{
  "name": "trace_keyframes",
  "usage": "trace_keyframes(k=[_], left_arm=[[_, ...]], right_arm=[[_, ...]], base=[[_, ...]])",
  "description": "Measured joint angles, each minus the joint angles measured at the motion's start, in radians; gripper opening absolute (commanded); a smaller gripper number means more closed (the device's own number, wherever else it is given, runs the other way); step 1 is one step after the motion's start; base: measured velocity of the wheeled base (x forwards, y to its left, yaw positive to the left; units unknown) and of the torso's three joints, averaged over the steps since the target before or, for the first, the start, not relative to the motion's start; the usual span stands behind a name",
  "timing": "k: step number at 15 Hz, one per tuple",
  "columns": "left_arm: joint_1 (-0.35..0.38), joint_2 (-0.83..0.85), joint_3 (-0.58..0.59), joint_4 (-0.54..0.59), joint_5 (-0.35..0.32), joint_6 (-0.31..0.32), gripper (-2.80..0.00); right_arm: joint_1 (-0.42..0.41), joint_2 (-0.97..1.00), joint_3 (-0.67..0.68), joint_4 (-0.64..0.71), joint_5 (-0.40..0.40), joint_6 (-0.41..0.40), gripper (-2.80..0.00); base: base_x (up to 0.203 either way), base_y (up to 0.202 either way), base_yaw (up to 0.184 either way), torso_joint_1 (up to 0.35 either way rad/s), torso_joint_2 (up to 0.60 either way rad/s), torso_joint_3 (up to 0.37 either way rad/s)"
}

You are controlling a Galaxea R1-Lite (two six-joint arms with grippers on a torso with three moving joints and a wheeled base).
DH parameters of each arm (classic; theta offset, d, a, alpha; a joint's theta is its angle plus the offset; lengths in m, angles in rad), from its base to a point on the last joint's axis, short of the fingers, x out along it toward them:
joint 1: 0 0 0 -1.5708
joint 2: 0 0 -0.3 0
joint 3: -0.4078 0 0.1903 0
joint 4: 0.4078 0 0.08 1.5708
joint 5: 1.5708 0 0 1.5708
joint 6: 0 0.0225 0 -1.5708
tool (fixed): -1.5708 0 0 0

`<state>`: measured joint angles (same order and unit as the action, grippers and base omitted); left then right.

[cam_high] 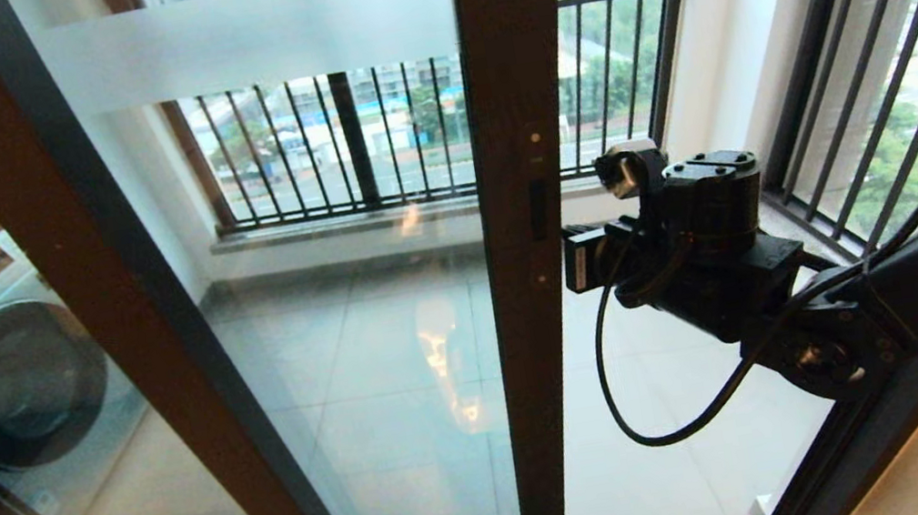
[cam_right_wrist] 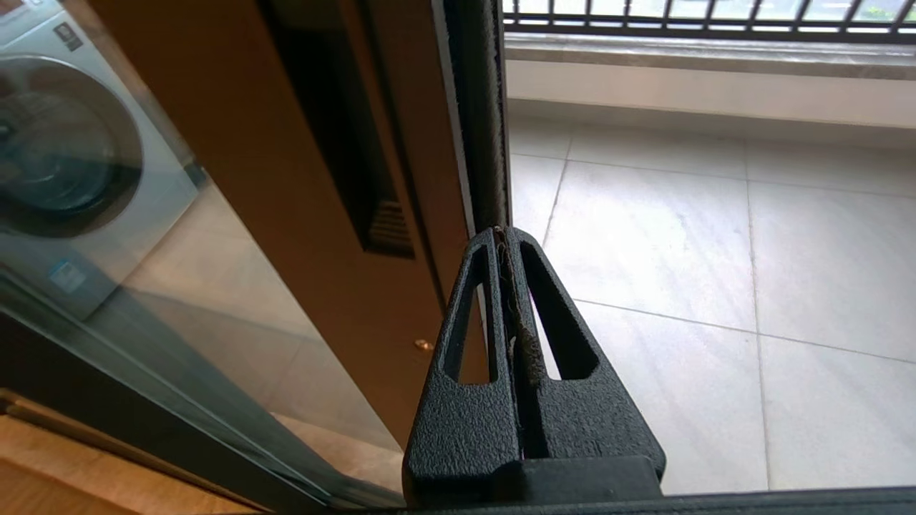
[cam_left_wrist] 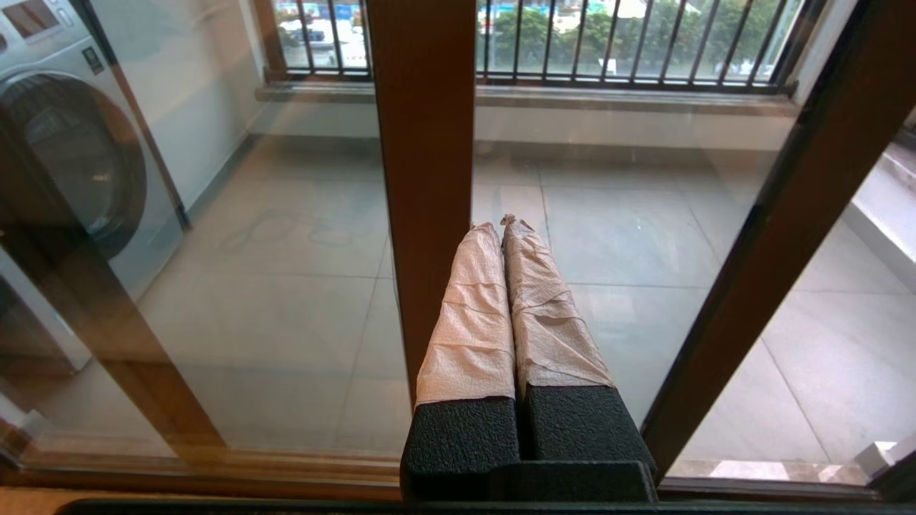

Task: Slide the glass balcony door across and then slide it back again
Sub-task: Open the slid door

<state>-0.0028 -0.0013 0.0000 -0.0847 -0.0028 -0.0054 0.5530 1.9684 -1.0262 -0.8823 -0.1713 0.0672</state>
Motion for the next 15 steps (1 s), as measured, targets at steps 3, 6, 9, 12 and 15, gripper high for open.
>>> trace_keyframes(k=[3,6,9,12,15], left_arm=[[0.0,0.0,0.0,0.0,0.0,0.0,-2.8],[0.0,0.0,0.0,0.0,0.0,0.0,-2.8],[0.0,0.0,0.0,0.0,0.0,0.0,-2.8],[0.0,0.0,0.0,0.0,0.0,0.0,-2.8],[0.0,0.0,0.0,0.0,0.0,0.0,-2.8]], right_arm=[[0.011,0.008,-0.004,-0.003,0.001,0.007,-2.8],[0.008,0.008,0.0,-0.011,-0.001,0.011,-2.8],[-0.007,-0.019,0.036,-0.021,0.0,0.011,-2.8],[-0.044,-0.082,0.08,-0.021,0.006,0.011,-2.8],[-0.085,-0.174,0.129,-0.005,0.007,0.011,-2.8]], base=[[0.0,0.0,0.0,0.0,0.0,0.0],[0.0,0.0,0.0,0.0,0.0,0.0],[0.0,0.0,0.0,0.0,0.0,0.0],[0.0,0.0,0.0,0.0,0.0,0.0],[0.0,0.0,0.0,0.0,0.0,0.0]])
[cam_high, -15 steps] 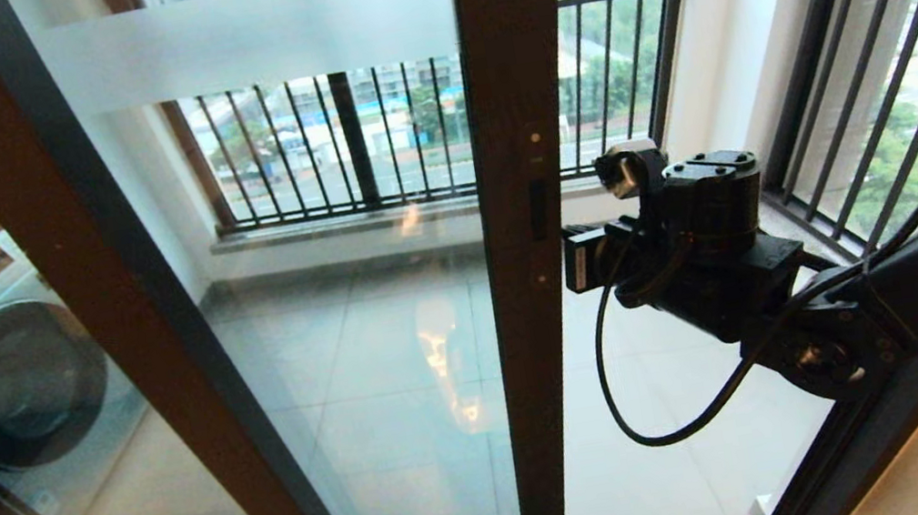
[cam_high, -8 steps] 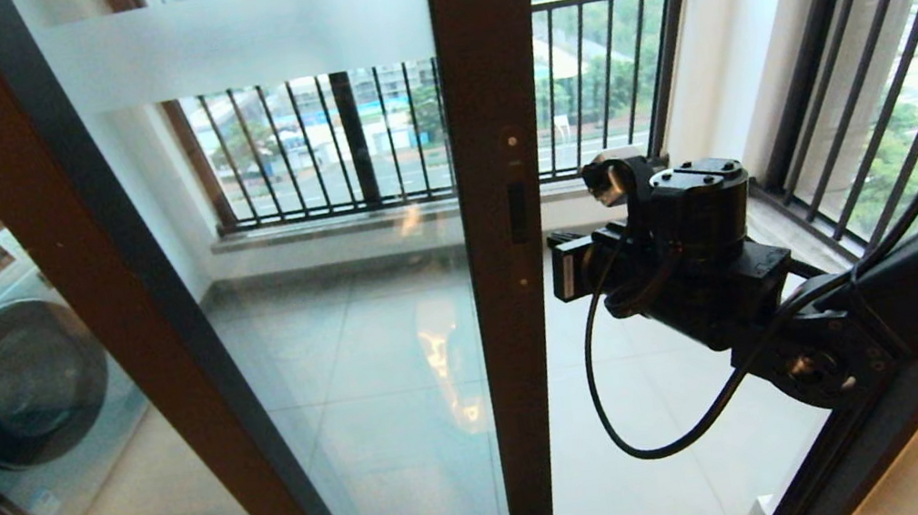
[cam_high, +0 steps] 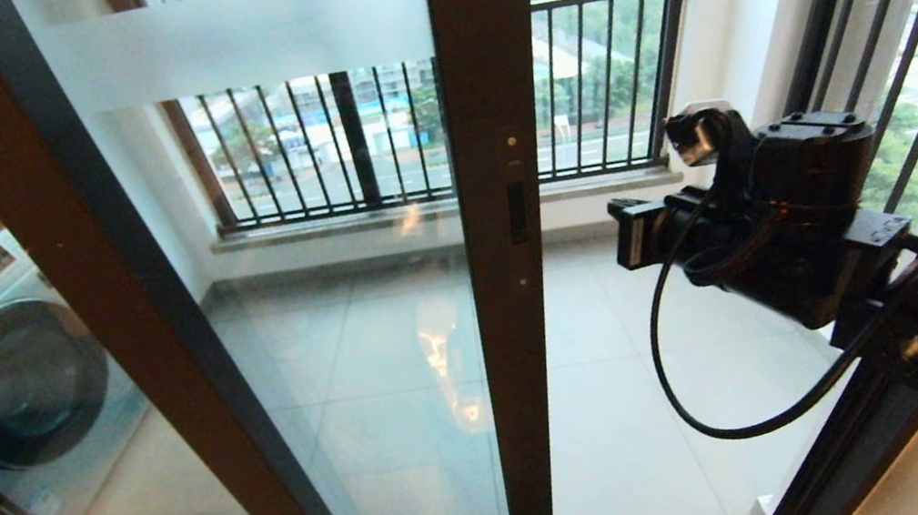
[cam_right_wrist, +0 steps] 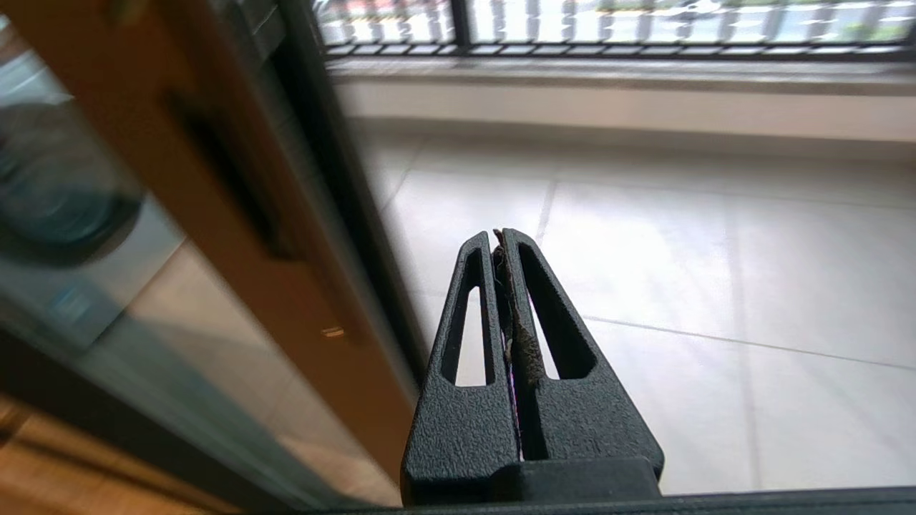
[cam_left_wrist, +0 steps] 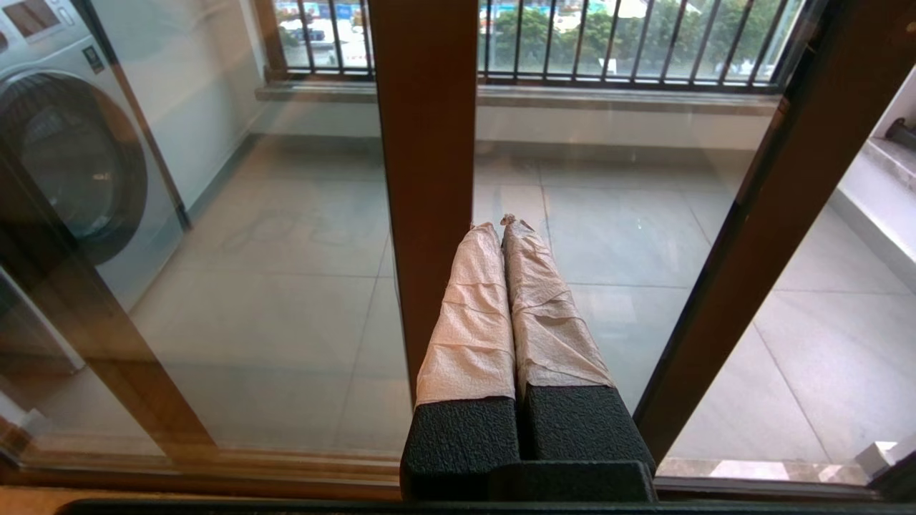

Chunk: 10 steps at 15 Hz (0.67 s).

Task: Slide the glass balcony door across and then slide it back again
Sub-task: Open the slid door

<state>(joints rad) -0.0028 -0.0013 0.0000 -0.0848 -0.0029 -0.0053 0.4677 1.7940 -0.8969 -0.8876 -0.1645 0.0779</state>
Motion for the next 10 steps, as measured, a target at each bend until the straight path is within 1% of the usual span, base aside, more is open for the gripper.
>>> trace_keyframes(k=[3,7,10], left_arm=[[0.0,0.0,0.0,0.0,0.0,0.0,-2.8],[0.0,0.0,0.0,0.0,0.0,0.0,-2.8],[0.0,0.0,0.0,0.0,0.0,0.0,-2.8]], right_arm=[[-0.018,-0.146,0.064,0.095,0.001,0.008,-2.8],[-0.017,-0.376,0.168,0.265,0.001,0.084,-2.8],[-0.014,-0.544,0.196,0.413,0.001,0.096,-2.8]], base=[[0.0,0.0,0.0,0.0,0.0,0.0],[0.0,0.0,0.0,0.0,0.0,0.0],[0.0,0.0,0.0,0.0,0.0,0.0]])
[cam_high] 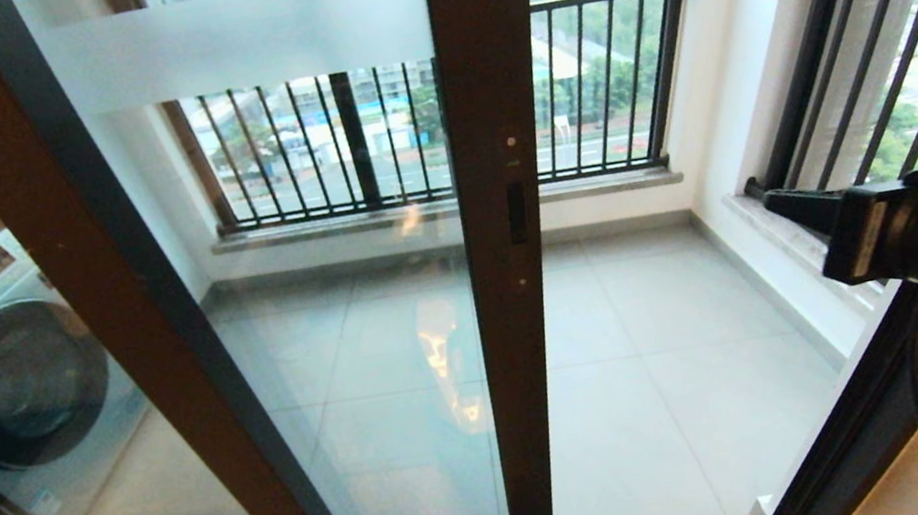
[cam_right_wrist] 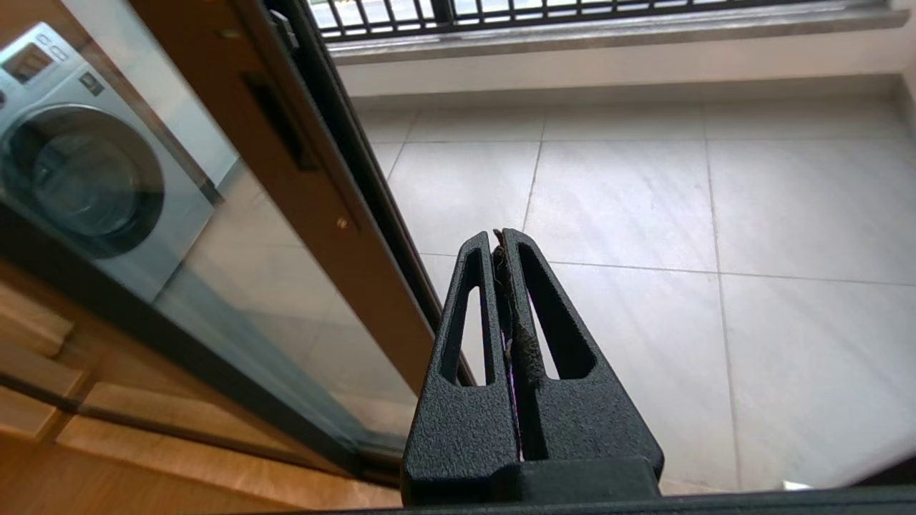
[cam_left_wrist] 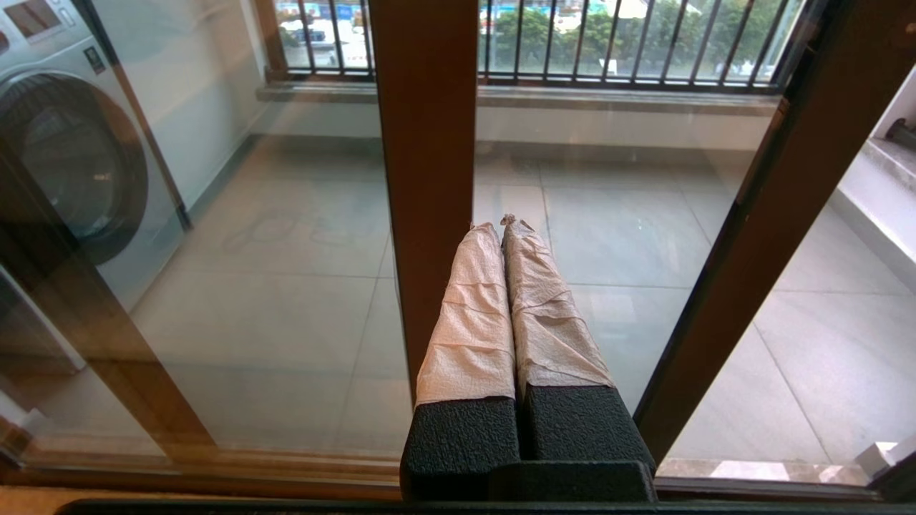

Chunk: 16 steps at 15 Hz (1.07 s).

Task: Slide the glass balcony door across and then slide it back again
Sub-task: Open the slid door

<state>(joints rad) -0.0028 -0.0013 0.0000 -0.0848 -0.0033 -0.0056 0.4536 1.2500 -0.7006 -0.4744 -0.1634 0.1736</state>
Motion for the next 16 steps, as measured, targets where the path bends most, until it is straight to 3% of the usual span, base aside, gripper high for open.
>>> trace_keyframes(k=[4,9,11,14,16], left_arm=[[0.0,0.0,0.0,0.0,0.0,0.0,-2.8],[0.0,0.0,0.0,0.0,0.0,0.0,-2.8],[0.0,0.0,0.0,0.0,0.0,0.0,-2.8],[0.0,0.0,0.0,0.0,0.0,0.0,-2.8],[0.0,0.0,0.0,0.0,0.0,0.0,-2.8]], right_arm=[[0.001,-0.258,0.031,0.232,0.002,0.002,-2.8],[-0.009,-0.608,0.0,0.667,0.008,-0.002,-2.8],[-0.08,-0.737,-0.102,0.897,0.008,-0.033,-2.8],[-0.277,-0.873,-0.263,1.151,0.016,-0.146,-2.8],[-0.337,-0.925,-0.418,1.303,0.021,-0.18,-2.8]], base=[[0.0,0.0,0.0,0.0,0.0,0.0],[0.0,0.0,0.0,0.0,0.0,0.0],[0.0,0.0,0.0,0.0,0.0,0.0],[0.0,0.0,0.0,0.0,0.0,0.0],[0.0,0.0,0.0,0.0,0.0,0.0]])
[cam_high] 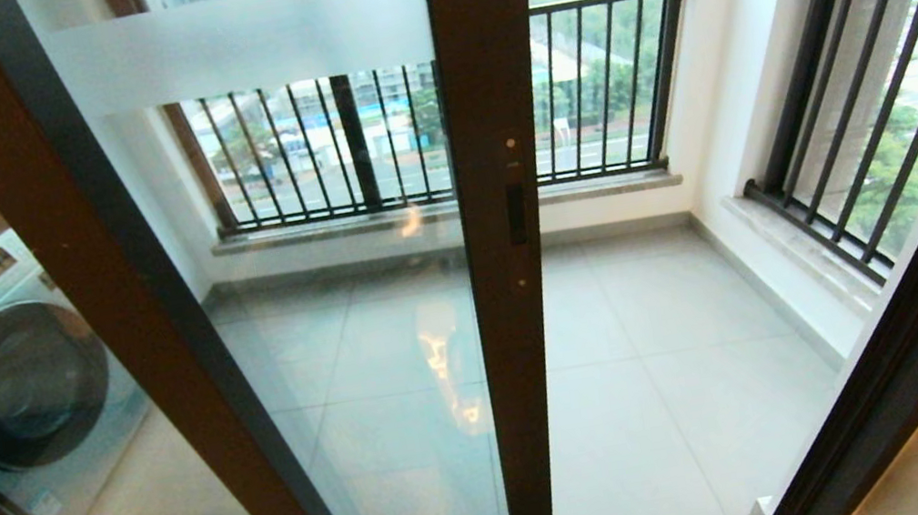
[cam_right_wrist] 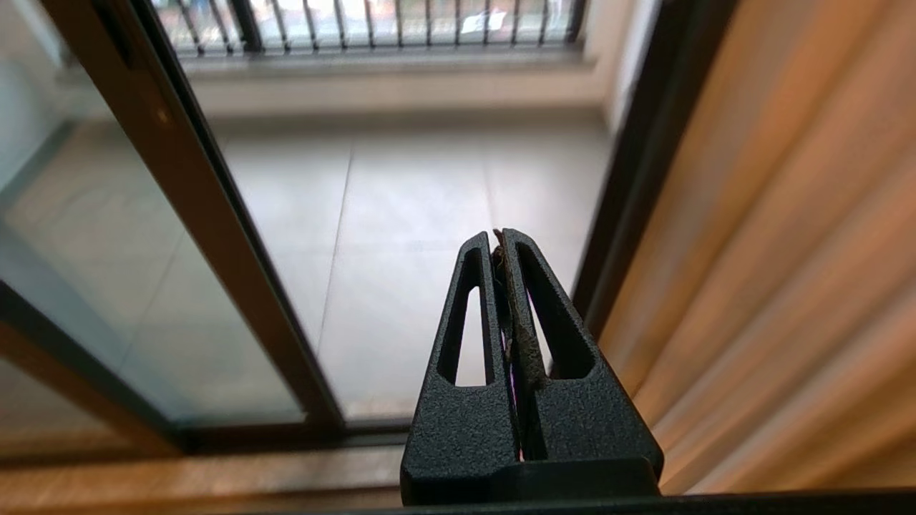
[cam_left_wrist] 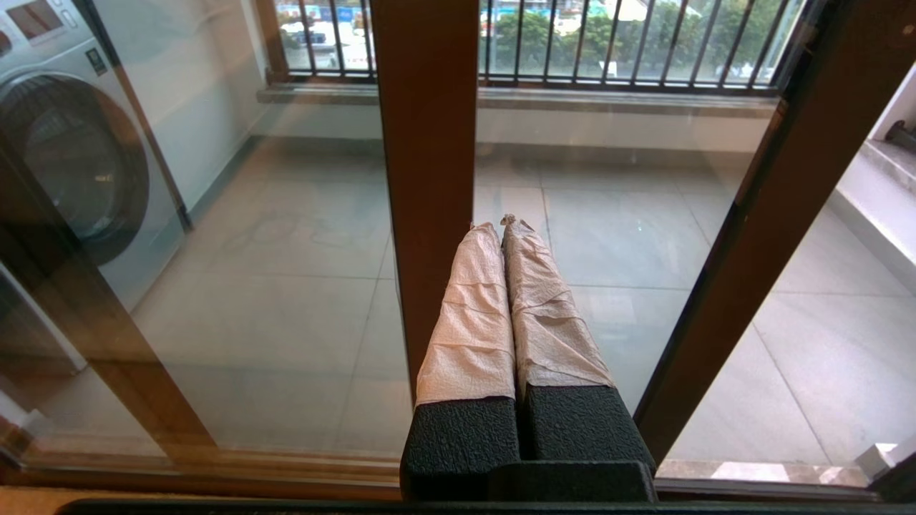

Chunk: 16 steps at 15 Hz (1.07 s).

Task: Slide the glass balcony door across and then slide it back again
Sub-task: Open the slid door

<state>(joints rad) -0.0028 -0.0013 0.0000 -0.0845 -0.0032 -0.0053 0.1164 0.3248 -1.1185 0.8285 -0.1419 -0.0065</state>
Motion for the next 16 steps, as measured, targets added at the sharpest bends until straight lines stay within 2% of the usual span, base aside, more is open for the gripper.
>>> trace_keyframes(k=[2,3,5,7,9,12,14,16], left_arm=[[0.0,0.0,0.0,0.0,0.0,0.0,-2.8],[0.0,0.0,0.0,-0.001,0.0,0.0,-2.8],[0.0,0.0,0.0,0.0,0.0,0.0,-2.8],[0.0,0.0,0.0,0.0,0.0,0.0,-2.8],[0.0,0.0,0.0,0.0,0.0,0.0,-2.8],[0.0,0.0,0.0,-0.001,0.0,0.0,-2.8],[0.0,0.0,0.0,0.0,0.0,0.0,-2.8],[0.0,0.0,0.0,0.0,0.0,0.0,-2.8]], right_arm=[[-0.04,-0.029,-0.139,0.143,0.004,-0.032,-2.8],[-0.087,-0.038,-0.185,0.192,0.012,-0.057,-2.8],[-0.156,-0.047,-0.289,0.262,0.073,-0.109,-2.8],[-0.172,-0.052,-0.392,0.387,0.144,-0.104,-2.8],[-0.165,-0.063,-0.45,0.496,0.164,-0.087,-2.8],[-0.133,-0.124,-0.424,0.524,0.162,-0.173,-2.8],[-0.127,-0.161,-0.309,0.514,0.151,-0.172,-2.8],[-0.123,-0.197,-0.133,0.434,0.144,-0.165,-2.8]], base=[[0.0,0.0,0.0,0.0,0.0,0.0],[0.0,0.0,0.0,0.0,0.0,0.0],[0.0,0.0,0.0,0.0,0.0,0.0],[0.0,0.0,0.0,0.0,0.0,0.0],[0.0,0.0,0.0,0.0,0.0,0.0],[0.0,0.0,0.0,0.0,0.0,0.0],[0.0,0.0,0.0,0.0,0.0,0.0],[0.0,0.0,0.0,0.0,0.0,0.0]])
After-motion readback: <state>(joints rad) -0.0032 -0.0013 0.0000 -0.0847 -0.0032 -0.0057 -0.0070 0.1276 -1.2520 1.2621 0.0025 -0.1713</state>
